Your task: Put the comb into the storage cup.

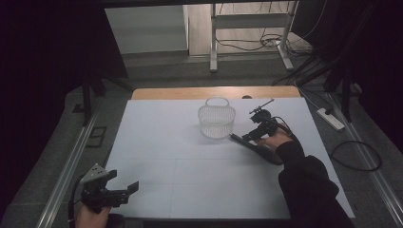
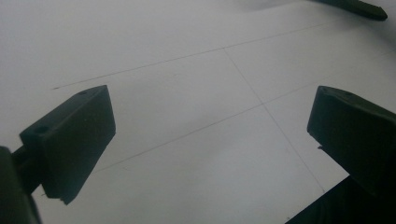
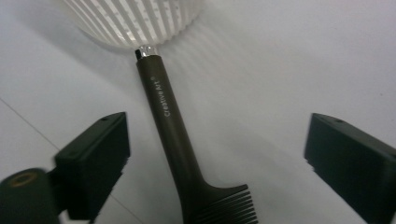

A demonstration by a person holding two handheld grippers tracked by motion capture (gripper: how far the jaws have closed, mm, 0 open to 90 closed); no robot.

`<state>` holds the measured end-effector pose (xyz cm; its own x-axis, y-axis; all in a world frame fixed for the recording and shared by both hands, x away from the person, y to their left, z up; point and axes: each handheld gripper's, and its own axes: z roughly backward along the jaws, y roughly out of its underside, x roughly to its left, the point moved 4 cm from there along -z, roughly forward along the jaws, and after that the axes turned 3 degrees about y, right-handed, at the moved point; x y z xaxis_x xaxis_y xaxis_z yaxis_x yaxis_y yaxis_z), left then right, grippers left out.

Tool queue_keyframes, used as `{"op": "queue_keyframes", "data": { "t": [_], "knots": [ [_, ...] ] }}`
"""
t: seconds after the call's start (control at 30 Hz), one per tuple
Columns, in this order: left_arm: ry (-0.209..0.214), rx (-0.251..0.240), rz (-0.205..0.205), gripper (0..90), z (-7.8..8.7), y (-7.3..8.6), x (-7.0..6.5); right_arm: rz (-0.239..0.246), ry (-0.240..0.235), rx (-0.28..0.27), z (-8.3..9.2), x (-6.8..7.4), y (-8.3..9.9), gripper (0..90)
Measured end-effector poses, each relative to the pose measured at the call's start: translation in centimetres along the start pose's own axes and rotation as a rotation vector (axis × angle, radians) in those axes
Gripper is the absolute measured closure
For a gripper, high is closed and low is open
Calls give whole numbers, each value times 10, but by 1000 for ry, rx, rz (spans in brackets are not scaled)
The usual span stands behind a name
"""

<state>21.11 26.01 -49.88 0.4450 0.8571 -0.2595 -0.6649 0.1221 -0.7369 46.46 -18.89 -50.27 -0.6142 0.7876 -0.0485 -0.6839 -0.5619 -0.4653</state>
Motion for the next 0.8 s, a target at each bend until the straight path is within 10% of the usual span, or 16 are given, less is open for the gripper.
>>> {"op": "queue_keyframes", "data": {
  "t": [0.5,0.8],
  "knots": [
    [0,6,-3,19,-1,0,0,52,-39,-14,-5,-1,-9,859],
    [-1,7,0,20,-1,0,0,74,-42,-9,-14,2,-14,893]
  ]
}}
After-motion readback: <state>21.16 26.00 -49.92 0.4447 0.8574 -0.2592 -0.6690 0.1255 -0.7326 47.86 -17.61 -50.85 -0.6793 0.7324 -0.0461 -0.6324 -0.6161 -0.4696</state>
